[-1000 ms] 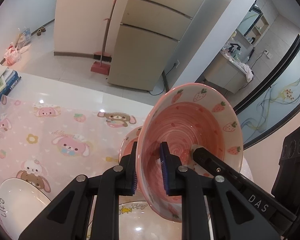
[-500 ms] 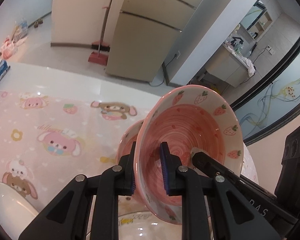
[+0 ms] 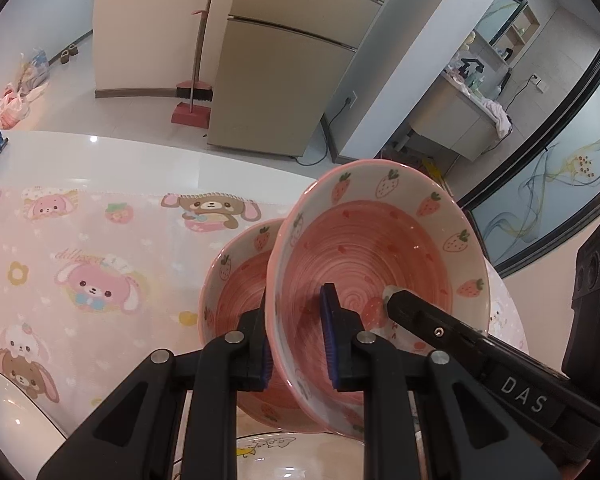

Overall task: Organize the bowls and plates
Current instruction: 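Carry the left tool's pink bowl into the right tool's bowl, nesting them, then lower the nested pink bowls onto the cloth and open both tools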

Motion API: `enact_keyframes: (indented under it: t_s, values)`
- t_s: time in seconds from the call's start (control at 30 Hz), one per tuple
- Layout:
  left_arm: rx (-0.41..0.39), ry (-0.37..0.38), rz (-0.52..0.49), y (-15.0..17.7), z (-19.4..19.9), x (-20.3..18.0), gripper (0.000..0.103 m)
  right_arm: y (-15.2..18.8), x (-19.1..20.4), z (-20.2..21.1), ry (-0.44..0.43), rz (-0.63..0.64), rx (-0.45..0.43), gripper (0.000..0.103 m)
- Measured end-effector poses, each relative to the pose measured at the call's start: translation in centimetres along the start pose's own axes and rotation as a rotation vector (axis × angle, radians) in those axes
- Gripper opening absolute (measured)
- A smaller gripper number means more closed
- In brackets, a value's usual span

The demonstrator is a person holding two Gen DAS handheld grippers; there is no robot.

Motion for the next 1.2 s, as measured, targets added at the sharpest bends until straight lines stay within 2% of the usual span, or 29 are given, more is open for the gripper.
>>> enact_keyframes:
  t_s: [0.53,0.67,0.77,0.87,1.0,1.07,1.13,1.2]
  values:
    - [0.017,-0.036,0.001,-0.2,-0.6,-0.6,0.017,-0.1,-0.2,-1.0,-0.005,0.024,0.025,0.018]
    - [0.005,-0.075,-0.006,-0.2,-0.6,-0.7,0.016,-0.4,-0.4,-0.6,0.03,0.031,-0.013,0.018]
    - [-0.007,-0.075,0.0,-0.3,-0.5,-0.4,0.011,-0.6,0.0,-0.2,-0.007,0.06,-0.033,0.017]
    - [0.002,-0.044,0.017,-0.3,-0.6,0.2,0.009,-0.6,0.1,-0.2,0.004,0.065,-0.05,0.007]
    - [0.003,-0.043,-0.003,-0.4,-0.6,0.0,0.009,-0.7,0.2,0.0,0.006,0.071,-0.057,0.007]
    - [0.002,-0.036,-0.017,-0.3,-0.7,-0.1,0.013,-0.6,0.6,0.3,0.015,0.095,-0.072,0.006]
    - [0.005,-0.018,-0.026,-0.3,-0.9,-0.3,0.03,-0.4,1.3,0.9,0.025,0.135,-0.095,0.006]
    - [0.002,0.018,-0.032,-0.3,-0.7,-0.6,0.04,-0.3,1.4,1.0,0.038,0.137,-0.099,0.006]
Point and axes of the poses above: each gripper's, at about its wrist camera, not at the fingertips, and z roughly against the way its jaws point, x to its left, y to its underside, the point moved 3 cm from there along -z, roughly the way its jaws point, and after that the axes turned 2 degrees about -x, right-handed, at the moved point
